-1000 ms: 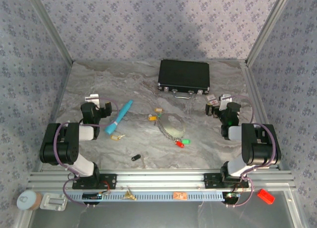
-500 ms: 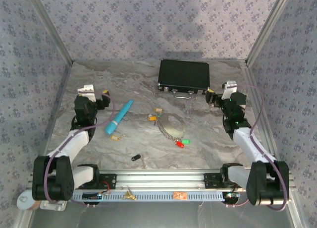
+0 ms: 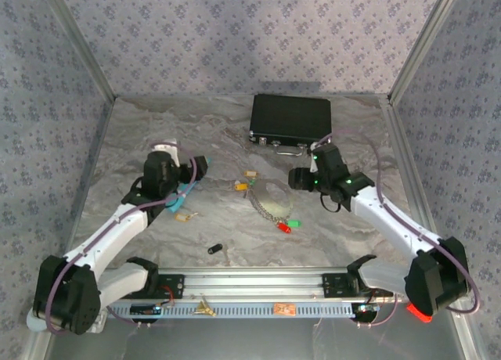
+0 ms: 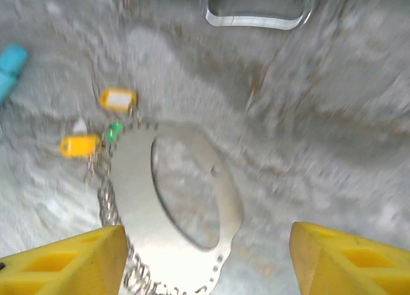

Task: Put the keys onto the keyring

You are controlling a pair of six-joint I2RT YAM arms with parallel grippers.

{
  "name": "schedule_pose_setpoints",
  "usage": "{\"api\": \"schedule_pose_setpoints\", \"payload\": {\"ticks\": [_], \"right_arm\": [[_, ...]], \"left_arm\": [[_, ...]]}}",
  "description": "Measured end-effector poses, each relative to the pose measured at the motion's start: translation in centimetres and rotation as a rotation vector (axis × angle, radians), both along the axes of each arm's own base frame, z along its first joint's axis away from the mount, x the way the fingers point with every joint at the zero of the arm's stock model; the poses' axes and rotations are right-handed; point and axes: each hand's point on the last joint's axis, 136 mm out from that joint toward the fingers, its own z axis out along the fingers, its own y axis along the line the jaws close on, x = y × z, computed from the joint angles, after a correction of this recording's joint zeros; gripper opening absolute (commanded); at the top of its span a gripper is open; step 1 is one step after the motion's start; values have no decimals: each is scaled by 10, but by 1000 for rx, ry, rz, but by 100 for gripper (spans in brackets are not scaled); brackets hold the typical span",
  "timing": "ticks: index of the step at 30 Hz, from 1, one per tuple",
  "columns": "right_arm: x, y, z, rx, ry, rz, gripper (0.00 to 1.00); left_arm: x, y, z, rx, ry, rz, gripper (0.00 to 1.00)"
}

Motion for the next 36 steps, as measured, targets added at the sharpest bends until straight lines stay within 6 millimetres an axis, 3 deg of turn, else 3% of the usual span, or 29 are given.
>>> {"api": "schedule_pose_setpoints", "payload": {"ticks": [7,10,17,29,36], "right_arm": [[-34,32,-32,-29,211,-1,45],[-44,40,-43,-22,283,-37,35],[-61,50,-67,-8,438,-184,35],[-81,68,-88,25,553,-366,32],[-80,78,-97,21,574,-390,27]], "left_arm": [[-40,-38,-38,-56,156,-48,85],[-53,-52,-45,-64,189,-76,84],[-60,-64,-60,-60,238,-83,83],[-56,-66,-63,-68,232,-75,81],[-61,-59,-68,-57,229,-59,80]]}}
